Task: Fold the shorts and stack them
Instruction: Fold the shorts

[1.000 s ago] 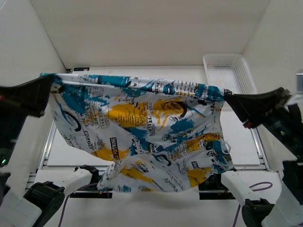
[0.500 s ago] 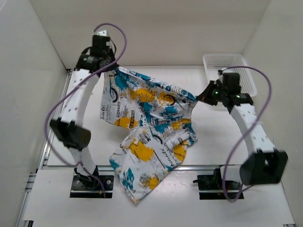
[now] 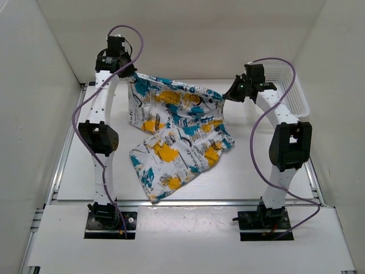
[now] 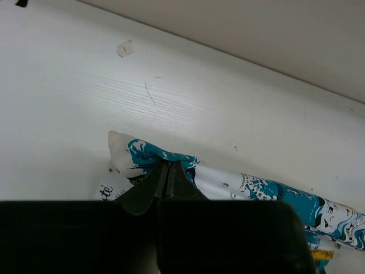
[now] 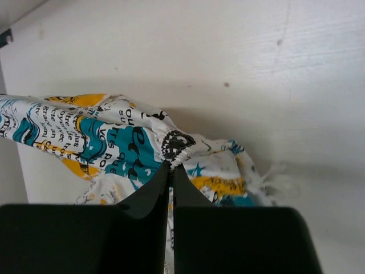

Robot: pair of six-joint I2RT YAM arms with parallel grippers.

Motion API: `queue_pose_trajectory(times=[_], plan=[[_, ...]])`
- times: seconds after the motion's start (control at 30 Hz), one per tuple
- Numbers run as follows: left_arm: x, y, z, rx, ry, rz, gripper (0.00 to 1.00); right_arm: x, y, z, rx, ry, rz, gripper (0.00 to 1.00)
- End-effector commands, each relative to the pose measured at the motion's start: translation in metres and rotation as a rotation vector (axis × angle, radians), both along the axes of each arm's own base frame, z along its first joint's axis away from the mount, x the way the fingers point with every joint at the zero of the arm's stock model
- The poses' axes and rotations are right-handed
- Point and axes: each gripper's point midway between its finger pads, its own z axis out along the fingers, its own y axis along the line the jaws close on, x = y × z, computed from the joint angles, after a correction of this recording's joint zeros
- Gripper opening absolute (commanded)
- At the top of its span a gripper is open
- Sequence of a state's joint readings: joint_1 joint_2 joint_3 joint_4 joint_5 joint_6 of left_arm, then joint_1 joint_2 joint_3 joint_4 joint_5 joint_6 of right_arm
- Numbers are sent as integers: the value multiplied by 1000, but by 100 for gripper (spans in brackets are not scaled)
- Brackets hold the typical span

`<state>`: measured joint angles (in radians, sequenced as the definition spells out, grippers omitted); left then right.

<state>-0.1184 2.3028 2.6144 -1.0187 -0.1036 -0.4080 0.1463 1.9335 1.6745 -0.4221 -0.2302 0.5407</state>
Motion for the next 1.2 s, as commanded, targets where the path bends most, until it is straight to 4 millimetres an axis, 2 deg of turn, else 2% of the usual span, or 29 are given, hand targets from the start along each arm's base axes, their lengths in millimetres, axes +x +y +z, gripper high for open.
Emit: queue_pose_trajectory(times=[0.0,0.03,0.07,0.13,0.17,0.23,0.27,0.3,0.37,0.4,0.43,0.47,0.5,0.57,0.6,0.67,0.7,0.77,0.8,0.83,0.9,0.93,1.03,1.07,1.13,1.17], plan=[[-13,43,75,37,-162,93,10,6,-18,8,-59,-8,-47,0],[-17,41,79,30,-163,81,10,6,-18,8,-59,-8,-47,0],[-31,40,88,15,-165,79,10,3,-19,11,-65,-14,-41,0],[-50,29,95,-13,-154,43,10,-7,-21,8,-73,-4,-35,0],[-73,24,100,-26,-142,38,10,-14,-21,10,-74,1,-35,0],[-101,9,101,-40,-120,26,10,-26,-21,2,-68,27,-24,0],[-130,-3,99,-48,-95,0,10,-31,-21,8,-67,18,-24,0],[-145,-11,97,-81,-82,-10,10,-39,-27,-1,-71,49,-32,0],[-180,-34,86,-133,-32,-69,10,-48,-32,3,-70,46,-41,0],[-208,-39,76,-161,-3,-75,10,-57,-33,-5,-74,73,-41,0],[-222,-44,71,-172,9,-86,10,-61,-34,0,-73,65,-41,0],[-248,-57,61,-190,33,-117,10,-67,-36,-2,-81,77,-47,0],[-260,-62,56,-202,44,-128,10,-74,-37,-10,-91,95,-39,0],[-286,-78,44,-225,75,-168,10,-84,-42,-11,-109,101,-55,0],[-302,-77,30,-237,103,-151,10,-88,-43,-12,-110,106,-55,0],[-319,-80,13,-243,134,-143,10,-100,-52,-17,-129,117,-80,0],[-332,-85,-2,-258,167,-148,10,-104,-59,-19,-138,119,-99,0],[-344,-90,-18,-266,202,-153,10,-115,-64,-25,-156,125,-114,0],[-354,-96,-35,-259,238,-170,10,-118,-69,-26,-161,125,-118,0],[-359,-99,-45,-264,268,-161,10,-125,-71,-37,-173,153,-123,0],[-367,-111,-58,-275,295,-189,10,-131,-77,-45,-182,173,-139,0],[-372,-111,-76,-256,340,-168,10,-131,-77,-48,-183,173,-139,0],[-378,-122,-99,-206,404,-189,12,-136,-83,-59,-209,193,-157,0],[-384,-125,-107,-196,435,-204,18,-140,-83,-60,-209,196,-156,0],[-395,-135,-115,-189,478,-241,53,-143,-86,-62,-219,200,-164,4],[-400,-135,-120,-179,491,-250,74,-145,-88,-61,-228,194,-172,13]])
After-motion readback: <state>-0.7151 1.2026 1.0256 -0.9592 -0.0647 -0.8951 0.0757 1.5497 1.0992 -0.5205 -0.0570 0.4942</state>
